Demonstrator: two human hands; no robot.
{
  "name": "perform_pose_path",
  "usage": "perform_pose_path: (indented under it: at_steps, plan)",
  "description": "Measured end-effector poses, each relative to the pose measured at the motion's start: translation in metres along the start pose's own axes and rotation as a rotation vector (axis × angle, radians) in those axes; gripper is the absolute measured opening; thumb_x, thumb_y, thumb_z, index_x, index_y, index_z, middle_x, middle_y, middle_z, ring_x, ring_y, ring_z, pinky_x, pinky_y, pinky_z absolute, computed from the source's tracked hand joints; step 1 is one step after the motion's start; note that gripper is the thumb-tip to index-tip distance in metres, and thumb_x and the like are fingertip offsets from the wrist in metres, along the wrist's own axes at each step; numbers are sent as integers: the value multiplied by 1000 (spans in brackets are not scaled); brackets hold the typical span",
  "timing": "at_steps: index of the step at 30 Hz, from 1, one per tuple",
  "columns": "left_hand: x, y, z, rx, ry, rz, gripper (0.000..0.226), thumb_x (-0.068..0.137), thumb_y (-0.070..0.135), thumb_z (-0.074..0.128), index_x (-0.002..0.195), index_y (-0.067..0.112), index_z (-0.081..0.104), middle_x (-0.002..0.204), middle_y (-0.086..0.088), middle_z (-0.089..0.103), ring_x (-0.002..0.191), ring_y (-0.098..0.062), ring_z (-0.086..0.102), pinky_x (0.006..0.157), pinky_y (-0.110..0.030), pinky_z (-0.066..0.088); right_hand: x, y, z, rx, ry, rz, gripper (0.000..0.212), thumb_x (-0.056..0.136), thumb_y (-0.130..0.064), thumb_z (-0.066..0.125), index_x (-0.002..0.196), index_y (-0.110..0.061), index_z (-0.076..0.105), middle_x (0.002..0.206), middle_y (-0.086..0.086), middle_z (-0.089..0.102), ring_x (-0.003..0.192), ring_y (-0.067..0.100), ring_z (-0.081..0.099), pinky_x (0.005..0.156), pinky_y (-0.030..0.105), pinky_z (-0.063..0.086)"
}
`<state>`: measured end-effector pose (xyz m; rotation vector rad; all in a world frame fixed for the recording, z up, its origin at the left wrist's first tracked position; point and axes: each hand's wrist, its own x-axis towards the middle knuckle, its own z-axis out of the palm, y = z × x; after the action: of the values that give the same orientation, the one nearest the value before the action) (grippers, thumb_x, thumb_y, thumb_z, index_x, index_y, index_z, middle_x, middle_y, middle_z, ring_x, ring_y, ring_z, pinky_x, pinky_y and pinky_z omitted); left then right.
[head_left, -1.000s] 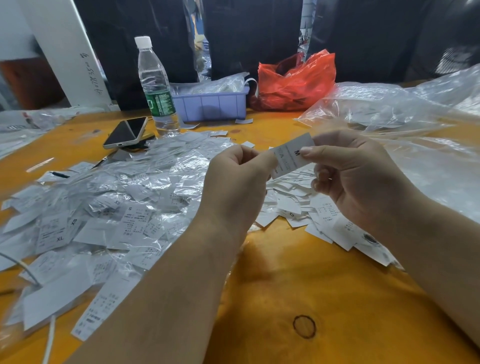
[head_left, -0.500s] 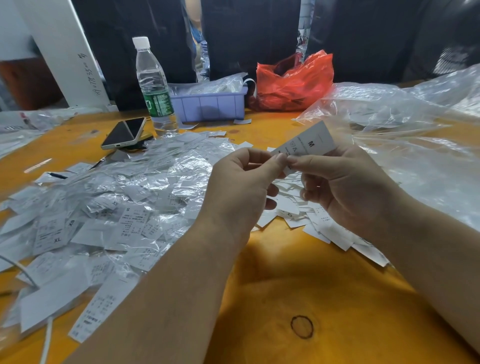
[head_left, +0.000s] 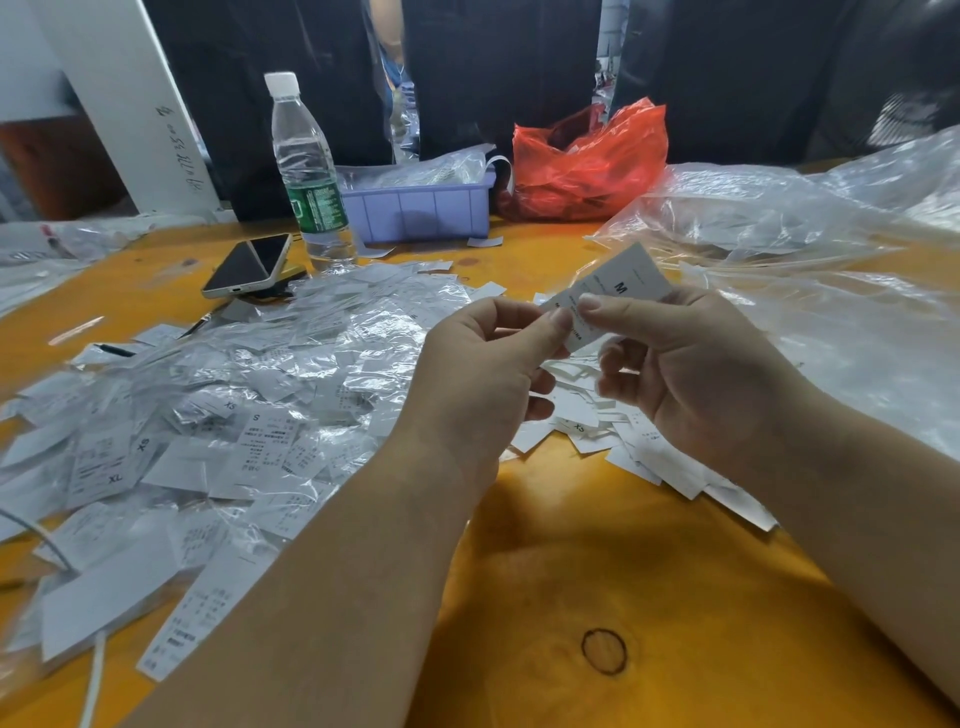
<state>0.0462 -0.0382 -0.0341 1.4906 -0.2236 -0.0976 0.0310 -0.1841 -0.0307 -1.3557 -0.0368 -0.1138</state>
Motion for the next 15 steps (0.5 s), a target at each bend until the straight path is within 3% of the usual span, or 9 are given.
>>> perform_pose_path:
  at_steps: [2, 8, 15]
  plan:
    - [-1, 0, -1, 8, -3, -2, 11, 84, 26, 74, 81, 18, 67, 71, 3, 68, 55, -8, 56, 49, -22, 48, -1, 1, 2, -16, -20, 3, 25, 66, -23, 71, 89, -13, 69, 70, -1, 63, 52, 8, 48, 48, 22, 47]
    - [0, 3, -2, -18, -9, -28, 7, 92, 14, 63, 93, 12, 70, 80, -2, 74, 58, -10, 58, 52, -24, 52, 3, -1, -4, 8, 52, 24, 18, 81, -16, 70, 98, -11, 65, 79, 5, 63, 53, 10, 50, 49, 23, 48]
    - [1, 4, -6, 62, 15, -8, 2, 87, 21, 70, 87, 19, 71, 62, 11, 62, 53, -7, 51, 52, -25, 42, 2, 3, 0, -88, -93, 106, 28, 62, -26, 76, 85, -11, 71, 69, 3, 62, 51, 10, 50, 47, 23, 46]
